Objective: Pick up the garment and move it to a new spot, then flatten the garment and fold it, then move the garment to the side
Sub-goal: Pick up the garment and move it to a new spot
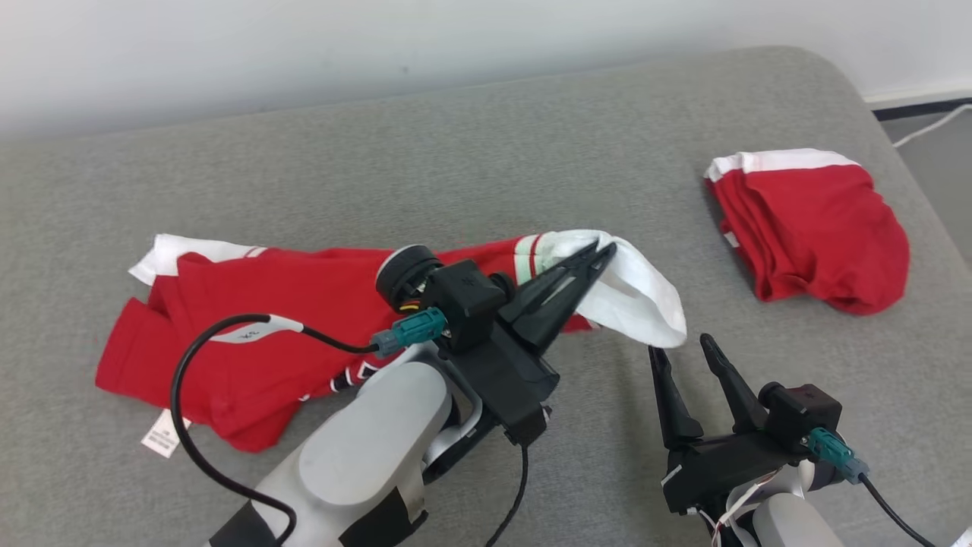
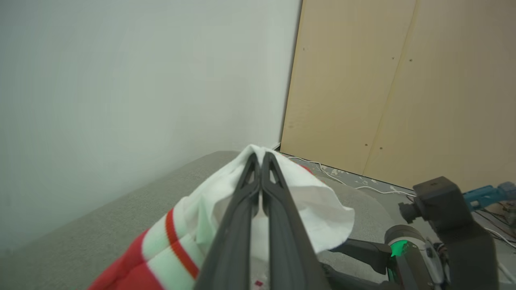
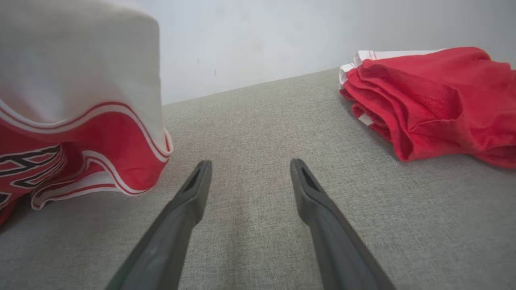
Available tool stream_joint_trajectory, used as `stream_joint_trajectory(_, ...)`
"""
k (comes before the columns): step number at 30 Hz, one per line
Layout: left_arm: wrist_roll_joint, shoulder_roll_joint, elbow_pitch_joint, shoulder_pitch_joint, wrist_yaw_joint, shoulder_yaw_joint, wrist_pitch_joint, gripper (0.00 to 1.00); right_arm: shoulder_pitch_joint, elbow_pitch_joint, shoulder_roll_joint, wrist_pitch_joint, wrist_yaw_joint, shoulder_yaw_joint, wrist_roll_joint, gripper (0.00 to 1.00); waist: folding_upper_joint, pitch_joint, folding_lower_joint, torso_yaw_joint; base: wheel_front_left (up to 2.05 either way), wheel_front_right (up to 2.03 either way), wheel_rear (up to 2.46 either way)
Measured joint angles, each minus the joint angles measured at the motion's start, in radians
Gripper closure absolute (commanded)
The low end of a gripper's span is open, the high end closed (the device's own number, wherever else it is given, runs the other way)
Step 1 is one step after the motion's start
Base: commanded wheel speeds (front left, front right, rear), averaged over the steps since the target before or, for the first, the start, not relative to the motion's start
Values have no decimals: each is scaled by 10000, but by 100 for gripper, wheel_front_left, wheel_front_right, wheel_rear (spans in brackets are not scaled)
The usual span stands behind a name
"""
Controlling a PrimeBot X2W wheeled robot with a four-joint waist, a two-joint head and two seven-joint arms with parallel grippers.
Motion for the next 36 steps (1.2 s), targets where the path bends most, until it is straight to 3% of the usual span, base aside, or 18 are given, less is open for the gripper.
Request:
stream_joint_trajectory(3,-98,4,-98,96,21,-100,-2,100,0,27,36,0,0,-31,2,0,0,-13,-1,-224,0,0,0)
stream_joint_trajectory(4,-111,2,8,166,61,-146,0,74,0,33,50,0,0,-33,2,0,0,-18,-1,-275,0,0,0)
stream_joint_trajectory(5,-86,2,125,204,96,-146,0,24,0,36,63,0,0,-36,2,0,0,-20,0,-314,0,0,0)
stream_joint_trajectory(6,-19,2,291,204,153,-119,0,0,1,40,71,0,0,-54,2,0,0,-23,0,-339,0,0,0)
stream_joint_trajectory(15,700,10,1104,878,251,740,-2,0,49,52,88,2,0,-209,12,0,0,-140,1,-30,0,0,0)
stream_joint_trajectory(26,2393,318,228,3445,976,3697,-2,0,366,-4,0,0,0,-82,-6,0,0,-709,0,569,0,0,0)
stream_joint_trajectory(36,3235,366,-1158,5904,1198,6368,-2,0,581,-10,-65,0,0,144,-19,0,0,-1139,0,1223,0,0,0)
